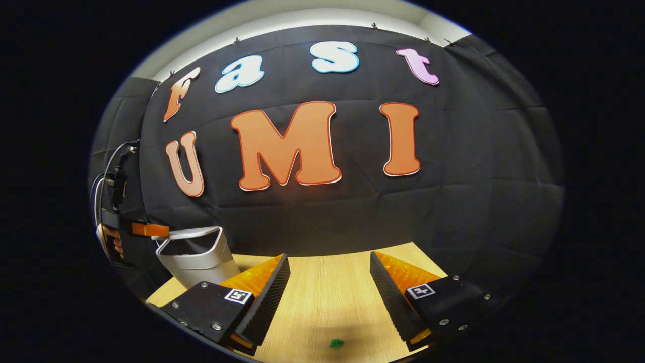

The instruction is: Press the lid of the desktop garbage bin to open it, pick up the crumpled paper on the desktop and throw it into the bin, then pick up the pop can on the desktop and drop it into the bin, and finally close the garbage bin lid.

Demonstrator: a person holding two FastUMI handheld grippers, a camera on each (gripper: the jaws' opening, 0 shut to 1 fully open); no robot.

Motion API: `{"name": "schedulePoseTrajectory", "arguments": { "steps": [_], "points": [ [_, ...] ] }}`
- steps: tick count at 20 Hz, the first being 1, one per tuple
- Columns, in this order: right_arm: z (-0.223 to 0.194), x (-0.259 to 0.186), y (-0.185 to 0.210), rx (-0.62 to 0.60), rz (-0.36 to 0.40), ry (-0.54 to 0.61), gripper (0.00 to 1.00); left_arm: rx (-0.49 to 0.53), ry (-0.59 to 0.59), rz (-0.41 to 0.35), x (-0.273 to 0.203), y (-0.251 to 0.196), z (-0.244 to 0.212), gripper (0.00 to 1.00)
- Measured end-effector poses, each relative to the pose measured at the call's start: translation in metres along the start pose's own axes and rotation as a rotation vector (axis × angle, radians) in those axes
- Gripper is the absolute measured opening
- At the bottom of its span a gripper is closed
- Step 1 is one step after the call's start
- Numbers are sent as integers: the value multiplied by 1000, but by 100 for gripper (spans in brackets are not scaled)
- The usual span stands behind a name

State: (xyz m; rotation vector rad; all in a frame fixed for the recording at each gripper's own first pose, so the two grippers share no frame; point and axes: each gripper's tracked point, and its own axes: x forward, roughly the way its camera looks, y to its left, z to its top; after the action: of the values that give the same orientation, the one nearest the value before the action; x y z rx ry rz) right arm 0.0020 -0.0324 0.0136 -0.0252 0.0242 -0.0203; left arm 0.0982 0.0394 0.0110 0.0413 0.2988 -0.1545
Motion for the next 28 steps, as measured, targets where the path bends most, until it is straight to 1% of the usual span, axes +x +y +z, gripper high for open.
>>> {"name": "schedulePoseTrajectory", "arguments": {
  "steps": [3, 4, 5, 6, 7, 8, 11, 14, 16, 18, 20, 24, 25, 26, 28],
  "points": [
    [3, -2, 5, 25, 14, -3, 96, -15, -140, 7, -27, -16, 28, 0],
    [4, -4, 14, 1, 55, -5, 95, -17, -178, 5, -33, -22, 35, 0],
    [3, -7, 22, -40, 73, -13, 95, -14, -209, 6, -42, -28, 38, 0],
    [7, -8, 21, -78, 61, -27, 95, -2, -232, 11, -48, -31, 43, 0],
    [10, -11, 21, -96, 58, -38, 100, 5, -261, 20, -56, -32, 46, 0],
    [9, -13, 22, -95, 64, -43, 95, 8, -284, 27, -62, -36, 47, 0],
    [5, -14, 20, -83, 59, -36, 96, -7, -318, 31, -77, -47, 37, 0],
    [0, -16, 13, -77, 43, -18, 95, -25, -316, 28, -81, -54, 26, 0],
    [-3, -16, 9, -61, 38, -11, 95, -18, -314, 30, -83, -56, 20, 0],
    [-6, -16, 6, -53, 32, -2, 95, -9, -295, 23, -81, -58, 16, 2],
    [-6, -16, 3, -51, 25, 2, 95, -19, -289, 15, -84, -65, 13, 16],
    [-11, -16, 0, -49, 23, 12, 95, -24, -292, 23, -83, -67, 8, 97],
    [-14, -16, -2, -50, 20, 20, 100, -30, -289, 21, -81, -68, 5, 96],
    [-18, -15, -4, -52, 16, 33, 95, -41, -287, 18, -79, -68, 5, 96],
    [-34, -13, -8, -63, 10, 75, 95, -58, -273, -3, -76, -69, 0, 96]
  ]
}}
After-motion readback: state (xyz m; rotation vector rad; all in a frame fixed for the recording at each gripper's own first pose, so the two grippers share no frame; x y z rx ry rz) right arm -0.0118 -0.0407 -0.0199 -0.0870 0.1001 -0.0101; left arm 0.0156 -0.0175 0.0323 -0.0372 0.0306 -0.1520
